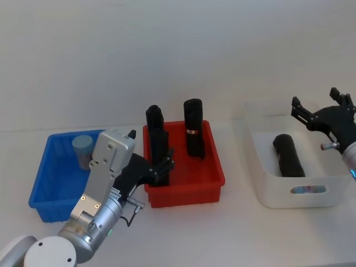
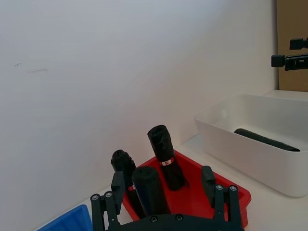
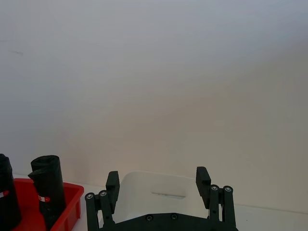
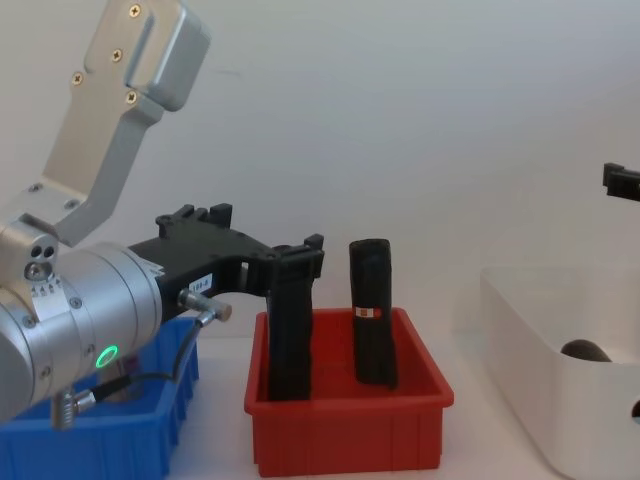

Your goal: Pick the cotton swabs from the blue box and place them into the white box.

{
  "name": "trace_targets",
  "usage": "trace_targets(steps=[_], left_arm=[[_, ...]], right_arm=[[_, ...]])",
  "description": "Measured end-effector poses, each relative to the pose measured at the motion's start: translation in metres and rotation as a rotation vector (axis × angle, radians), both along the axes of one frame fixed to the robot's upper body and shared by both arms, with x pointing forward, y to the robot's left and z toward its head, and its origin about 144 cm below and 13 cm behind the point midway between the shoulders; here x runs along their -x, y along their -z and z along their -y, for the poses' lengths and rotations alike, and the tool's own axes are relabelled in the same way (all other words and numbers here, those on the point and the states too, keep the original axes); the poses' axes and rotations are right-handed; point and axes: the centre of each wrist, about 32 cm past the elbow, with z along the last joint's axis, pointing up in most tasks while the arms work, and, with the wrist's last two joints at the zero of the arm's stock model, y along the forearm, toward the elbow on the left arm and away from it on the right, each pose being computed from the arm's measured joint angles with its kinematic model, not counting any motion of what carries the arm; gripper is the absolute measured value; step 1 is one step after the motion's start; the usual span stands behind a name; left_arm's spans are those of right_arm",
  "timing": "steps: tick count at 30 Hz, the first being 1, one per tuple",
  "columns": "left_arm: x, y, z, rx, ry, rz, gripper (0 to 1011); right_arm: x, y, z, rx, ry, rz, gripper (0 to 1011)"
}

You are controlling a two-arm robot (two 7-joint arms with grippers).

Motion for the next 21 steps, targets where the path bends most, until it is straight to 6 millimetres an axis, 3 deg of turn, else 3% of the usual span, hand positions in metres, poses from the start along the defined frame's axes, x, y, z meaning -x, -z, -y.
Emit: trace_targets(steps=[21], left_arm=[[0.0,0.0,0.0,0.0,0.0,0.0,1004]], right_arm=[[0.0,0.0,0.0,0.0,0.0,0.0,1002]])
